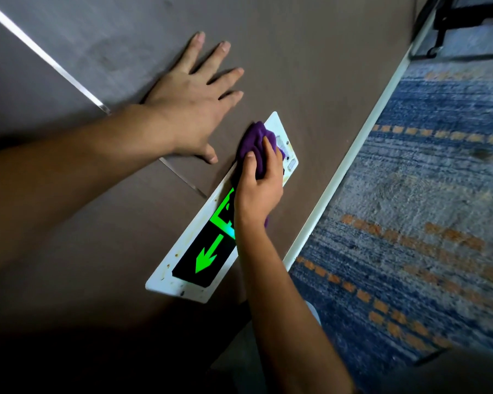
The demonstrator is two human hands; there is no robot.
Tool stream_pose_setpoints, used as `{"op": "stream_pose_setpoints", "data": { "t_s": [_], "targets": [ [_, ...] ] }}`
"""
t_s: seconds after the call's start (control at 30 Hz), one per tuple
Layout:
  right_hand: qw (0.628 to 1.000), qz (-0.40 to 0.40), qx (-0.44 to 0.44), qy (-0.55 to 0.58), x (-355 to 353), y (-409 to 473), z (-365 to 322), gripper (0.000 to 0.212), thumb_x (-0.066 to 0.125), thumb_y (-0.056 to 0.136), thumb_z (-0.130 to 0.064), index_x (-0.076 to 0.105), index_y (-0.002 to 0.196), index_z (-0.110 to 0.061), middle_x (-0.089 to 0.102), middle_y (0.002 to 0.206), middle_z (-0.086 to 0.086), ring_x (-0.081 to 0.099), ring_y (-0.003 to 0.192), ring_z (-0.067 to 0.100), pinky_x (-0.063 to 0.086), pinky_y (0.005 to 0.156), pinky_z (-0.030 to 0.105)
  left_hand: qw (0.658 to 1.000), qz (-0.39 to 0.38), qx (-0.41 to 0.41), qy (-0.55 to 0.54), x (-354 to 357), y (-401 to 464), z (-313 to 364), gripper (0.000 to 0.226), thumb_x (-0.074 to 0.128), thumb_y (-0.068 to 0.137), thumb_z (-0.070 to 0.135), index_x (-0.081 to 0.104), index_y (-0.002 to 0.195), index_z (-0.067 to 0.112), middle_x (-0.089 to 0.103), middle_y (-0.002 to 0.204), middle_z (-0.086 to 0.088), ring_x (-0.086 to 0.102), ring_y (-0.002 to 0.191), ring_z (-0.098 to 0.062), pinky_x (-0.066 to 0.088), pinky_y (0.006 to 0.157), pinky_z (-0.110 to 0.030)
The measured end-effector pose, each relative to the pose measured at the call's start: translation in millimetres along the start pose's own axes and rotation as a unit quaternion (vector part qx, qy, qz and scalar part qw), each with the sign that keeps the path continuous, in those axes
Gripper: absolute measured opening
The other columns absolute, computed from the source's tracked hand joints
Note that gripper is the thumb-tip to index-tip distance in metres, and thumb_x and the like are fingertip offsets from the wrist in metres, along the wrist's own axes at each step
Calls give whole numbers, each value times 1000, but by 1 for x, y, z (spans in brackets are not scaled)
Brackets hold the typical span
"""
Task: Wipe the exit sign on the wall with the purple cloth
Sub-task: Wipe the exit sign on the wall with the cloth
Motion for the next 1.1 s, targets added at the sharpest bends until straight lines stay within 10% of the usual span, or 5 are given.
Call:
{"op": "stream_pose_setpoints", "data": {
  "t_s": [0.2,0.6,1.1],
  "targets": [
    [999,-5,-34,-19,7,-2,-6,41,68,94,-30,64,134,-25,57,150,-1,44,147,17,38,119,43,1000,16,2,-7,4,1,1,121,50,69,91,17,162,20,6,172,-8,-8,157,-41,-1,123,-65],
    [997,-55,-27,-37,19,80,-5,52,58,97,-29,52,148,-20,54,152,6,45,146,25,34,121,44,999,39,5,-4,5,3,1,121,56,66,89,24,160,19,12,171,-9,-2,157,-41,2,123,-66],
    [993,-51,-79,-71,13,-46,8,50,49,100,-37,50,149,-26,42,162,-4,24,158,13,27,126,43,996,23,9,-81,1,2,-1,106,65,74,77,24,160,31,15,171,-4,-3,158,-36,-3,124,-62]
  ]
}}
Point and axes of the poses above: each hand's wrist, its own y-axis towards the middle knuckle, its own x-axis out of the palm, z = x × y, the point moved 7 cm from there along y, towards the middle knuckle
